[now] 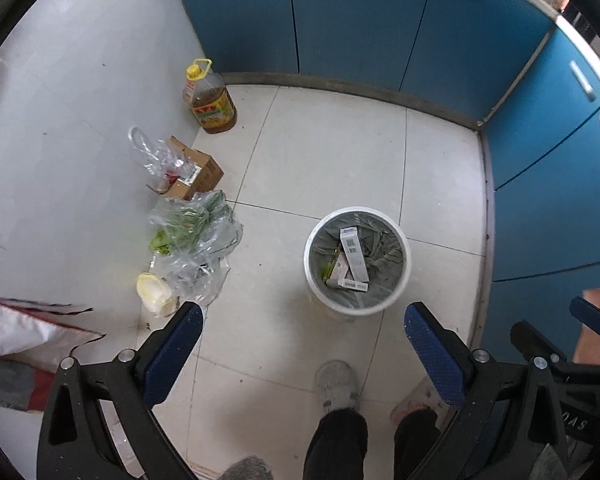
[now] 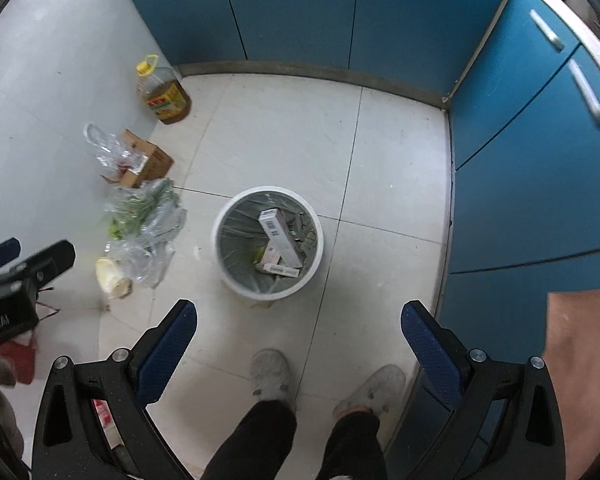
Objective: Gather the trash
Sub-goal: 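Swing both tools back toward the counter, then grasp the green pepper with the right tool while the left tool grasps the red wrapper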
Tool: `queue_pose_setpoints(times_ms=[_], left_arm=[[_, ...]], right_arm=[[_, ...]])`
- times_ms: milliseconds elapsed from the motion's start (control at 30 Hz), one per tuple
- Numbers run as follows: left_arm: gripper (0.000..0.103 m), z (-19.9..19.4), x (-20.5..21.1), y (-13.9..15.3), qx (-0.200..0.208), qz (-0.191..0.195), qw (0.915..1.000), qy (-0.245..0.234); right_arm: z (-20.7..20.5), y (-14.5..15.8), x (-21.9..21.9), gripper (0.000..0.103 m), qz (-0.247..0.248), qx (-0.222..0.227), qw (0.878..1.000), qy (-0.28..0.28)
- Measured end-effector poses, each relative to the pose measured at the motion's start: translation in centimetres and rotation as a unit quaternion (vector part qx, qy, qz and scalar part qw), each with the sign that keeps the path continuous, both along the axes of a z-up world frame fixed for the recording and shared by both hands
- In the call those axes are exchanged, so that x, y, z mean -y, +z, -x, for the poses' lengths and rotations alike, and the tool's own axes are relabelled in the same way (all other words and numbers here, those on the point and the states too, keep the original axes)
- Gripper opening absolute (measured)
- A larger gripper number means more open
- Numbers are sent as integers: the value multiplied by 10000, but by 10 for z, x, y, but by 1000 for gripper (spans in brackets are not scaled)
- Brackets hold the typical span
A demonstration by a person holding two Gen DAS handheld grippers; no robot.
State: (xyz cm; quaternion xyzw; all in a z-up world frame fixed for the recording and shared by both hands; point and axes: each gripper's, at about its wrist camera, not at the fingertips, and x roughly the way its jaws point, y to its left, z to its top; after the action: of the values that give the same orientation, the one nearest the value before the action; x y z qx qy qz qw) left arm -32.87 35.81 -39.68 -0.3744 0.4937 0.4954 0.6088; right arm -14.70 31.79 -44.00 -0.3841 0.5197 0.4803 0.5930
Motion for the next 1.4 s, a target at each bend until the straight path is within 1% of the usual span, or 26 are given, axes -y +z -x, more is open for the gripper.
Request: queue_pose_setpoints(times_ms=[167,267,333,433,467,533,600,667,767,800,867,933,1000,1067,1133,1167,1200,1233,1267,1300,1333,1367,1400], left_arm=[[103,7,25,61,42,-49,10000,-42],[103,6,38,97,93,-105,9999,-60],[103,4,47,118,52,-147,9998,-80],[103,4,60,145,72,-207,9997,-111],[103,5,64,151,94,-214,9997,-109],[103,6,72,163,89,-229,9996,-136],[103,5,77,171,30,-267,9995,-179],[103,2,83,182,15,-390,9989,-258],[103,-11,88,198,10,-641,9975,-305],[103,-20,89,203,41,-728,9967,-360],[103,-34,92,212,40,-880,9952,-421],[103,-61,98,219,130,-1018,9929,-608],[103,-95,105,224,234,-995,9904,-928],[103,-142,119,226,270,-891,9853,-1429],[103,-190,137,226,283,-804,9782,-1894],[103,-215,149,224,291,-751,9741,-2111],[103,-237,159,223,312,-672,9702,-2305],[103,-270,177,217,363,-505,9632,-2614],[103,-291,188,215,360,-387,9591,-2782],[103,-321,207,206,367,-197,9521,-3029],[103,-341,221,200,373,-50,9457,-3228],[103,-362,236,192,309,66,9390,-3426],[103,-382,252,183,196,141,9314,-3631]], right_arm=[[8,79,25,103,-164,-62,9998,31],[12,123,39,103,-250,-79,9996,47],[16,150,49,103,-338,-76,9994,92],[20,185,62,103,-479,-55,9987,138],[20,200,69,103,-546,-41,9984,124],[19,219,78,103,-698,-52,9975,120],[17,233,87,103,-808,-164,9966,-45],[9,247,99,103,-967,-401,9942,-263],[-17,264,123,103,-1225,-756,9861,-826],[-26,269,130,103,-1327,-819,9835,-918],[-52,281,153,103,-1510,-821,9763,-1317],[-87,291,184,103,-1628,-788,9668,-1806],[-125,294,218,103,-1643,-758,9542,-2382],[-166,298,259,103,-1615,-613,9389,-2978],[-207,296,308,103,-1481,-383,9195,-3621],[-228,292,337,103,-1377,-288,9062,-3987],[-242,290,359,103,-1307,-237,8961,-4235],[-258,285,386,103,-1196,-162,8832,-4533],[-274,280,410,103,-1107,-89,8715,-4777],[-288,274,434,103,-1044,-23,8605,-4986],[-297,266,456,103,-999,48,8508,-5159],[-308,257,478,102,-950,124,8425,-5302],[-315,248,492,97,-911,139,8382,-5376]])
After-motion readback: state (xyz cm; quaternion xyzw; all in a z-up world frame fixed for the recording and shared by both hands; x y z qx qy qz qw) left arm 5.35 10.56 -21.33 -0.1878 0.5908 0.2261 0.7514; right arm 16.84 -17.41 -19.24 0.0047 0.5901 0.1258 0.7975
